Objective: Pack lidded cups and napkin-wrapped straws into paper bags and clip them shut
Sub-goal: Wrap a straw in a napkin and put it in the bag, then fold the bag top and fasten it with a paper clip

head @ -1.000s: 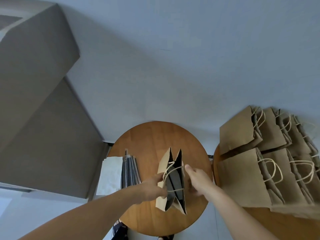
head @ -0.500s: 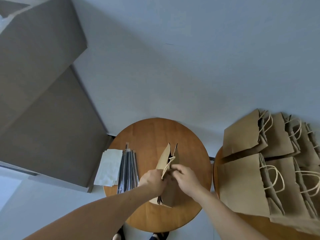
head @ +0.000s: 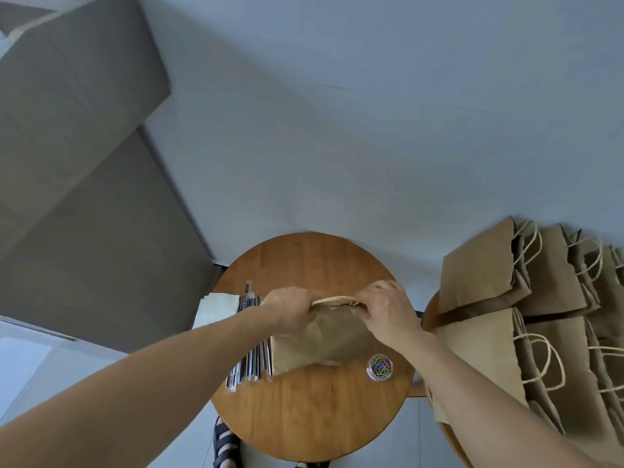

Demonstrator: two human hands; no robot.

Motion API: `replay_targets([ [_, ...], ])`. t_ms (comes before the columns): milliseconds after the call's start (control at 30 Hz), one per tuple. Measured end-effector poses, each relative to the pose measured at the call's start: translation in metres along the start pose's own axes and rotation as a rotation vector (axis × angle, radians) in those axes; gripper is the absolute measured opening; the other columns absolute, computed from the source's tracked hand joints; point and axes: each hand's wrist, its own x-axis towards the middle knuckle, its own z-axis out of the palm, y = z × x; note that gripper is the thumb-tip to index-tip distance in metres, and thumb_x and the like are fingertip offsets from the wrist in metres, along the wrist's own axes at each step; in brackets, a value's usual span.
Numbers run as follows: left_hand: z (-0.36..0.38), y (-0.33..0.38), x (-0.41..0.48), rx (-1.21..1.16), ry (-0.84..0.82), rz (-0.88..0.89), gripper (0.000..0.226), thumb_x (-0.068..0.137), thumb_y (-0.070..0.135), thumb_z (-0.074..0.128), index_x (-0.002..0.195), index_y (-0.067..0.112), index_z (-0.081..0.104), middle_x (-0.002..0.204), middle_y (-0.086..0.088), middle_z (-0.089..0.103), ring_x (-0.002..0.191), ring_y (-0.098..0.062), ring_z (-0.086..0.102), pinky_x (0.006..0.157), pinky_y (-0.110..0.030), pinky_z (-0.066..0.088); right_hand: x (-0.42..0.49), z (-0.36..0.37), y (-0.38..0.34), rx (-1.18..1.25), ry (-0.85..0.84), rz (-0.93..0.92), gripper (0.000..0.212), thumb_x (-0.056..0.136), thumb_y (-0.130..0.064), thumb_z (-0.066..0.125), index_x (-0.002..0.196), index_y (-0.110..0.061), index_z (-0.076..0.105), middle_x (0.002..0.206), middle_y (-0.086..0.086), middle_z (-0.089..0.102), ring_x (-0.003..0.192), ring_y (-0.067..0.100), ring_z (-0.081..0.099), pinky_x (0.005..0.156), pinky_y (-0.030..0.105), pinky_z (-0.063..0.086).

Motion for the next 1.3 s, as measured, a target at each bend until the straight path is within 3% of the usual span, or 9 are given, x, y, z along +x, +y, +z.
replay_targets([
  [67,-0.002,-0.006,0.006,-0.054,0.04,-0.024,0.014,0.101,0.038,0.042,0.091,0.032,0.05,0.071,0.01,0.051,0.063,-0.012,0.051,0.051,-0.026,0.033,0.004,0.002,0.002,0.04,0.007,0.026,0.011,0.087,-0.032,0.072,0.083,-0.022,0.073,0.076,-0.009,0.067,0.08,0.017,0.056,0.086,0.039,0.044],
  [167,0.003,-0.009,0.012,-0.089,0.099,-0.068,0.018,0.101,0.038,0.043,0.11,0.028,0.055,0.082,0.007,0.06,0.073,-0.016,0.058,0.058,-0.028,0.041,0.008,0.009,0.003,0.06,-0.011,0.048,0.012,0.089,-0.033,0.069,0.088,-0.023,0.073,0.079,-0.007,0.069,0.077,0.017,0.056,0.084,0.039,0.045],
  [333,0.011,-0.012,0.019,-0.256,0.203,-0.135,0.019,0.095,0.035,0.052,0.104,0.03,0.067,0.086,0.005,0.069,0.079,-0.017,0.063,0.061,-0.029,0.046,0.007,0.014,0.014,0.217,0.117,0.068,0.013,0.093,-0.029,0.066,0.098,-0.02,0.074,0.09,-0.008,0.071,0.085,0.014,0.06,0.08,0.035,0.048],
  [500,0.02,-0.026,0.025,-0.361,0.203,-0.124,0.019,0.095,0.037,0.057,0.106,0.031,0.071,0.088,0.006,0.071,0.085,-0.016,0.064,0.072,-0.034,0.052,-0.028,0.039,0.047,0.488,0.3,0.558,0.028,0.103,-0.03,0.045,0.118,-0.015,0.064,0.111,-0.006,0.065,0.105,0.011,0.058,0.087,0.028,0.047],
  [600,0.025,-0.029,0.03,-0.361,0.227,-0.103,0.02,0.097,0.039,0.054,0.107,0.031,0.07,0.082,0.007,0.07,0.08,-0.016,0.064,0.071,-0.037,0.053,-0.05,0.074,0.068,0.339,-0.003,0.679,0.021,0.1,-0.02,0.049,0.108,-0.013,0.067,0.097,-0.001,0.07,0.088,0.018,0.064,0.075,0.034,0.053],
  [667,0.028,-0.028,0.033,-0.343,0.247,-0.082,0.019,0.097,0.04,0.053,0.105,0.035,0.069,0.078,0.007,0.069,0.075,-0.014,0.063,0.063,-0.033,0.051,-0.062,0.098,0.075,0.259,-0.269,0.666,0.022,0.098,-0.021,0.052,0.112,-0.018,0.068,0.106,-0.002,0.07,0.094,0.018,0.065,0.076,0.032,0.055],
  [800,0.031,-0.024,0.034,-0.331,0.289,-0.05,0.013,0.097,0.039,0.054,0.088,0.043,0.063,0.064,0.013,0.06,0.063,-0.008,0.055,0.048,-0.017,0.031,-0.073,0.131,0.084,0.129,-0.532,0.684,0.02,0.096,-0.025,0.053,0.104,-0.016,0.068,0.103,0.002,0.07,0.088,0.018,0.065,0.07,0.032,0.058],
  [967,0.037,-0.024,0.031,-0.34,0.303,-0.059,0.018,0.097,0.036,0.054,0.102,0.032,0.071,0.063,0.013,0.056,0.067,-0.011,0.057,0.053,-0.02,0.034,-0.079,0.154,0.077,-0.028,-0.619,0.749,0.027,0.095,-0.037,0.057,0.113,-0.016,0.062,0.104,0.002,0.069,0.092,0.019,0.066,0.07,0.03,0.057],
  [1300,0.037,-0.02,0.025,-0.368,0.3,-0.098,0.018,0.097,0.037,0.054,0.103,0.033,0.071,0.072,0.007,0.068,0.067,-0.011,0.059,0.057,-0.025,0.043,-0.086,0.16,0.078,-0.04,-0.559,0.729,0.024,0.095,-0.038,0.056,0.106,-0.02,0.068,0.097,-0.002,0.071,0.083,0.016,0.066,0.068,0.03,0.058],
])
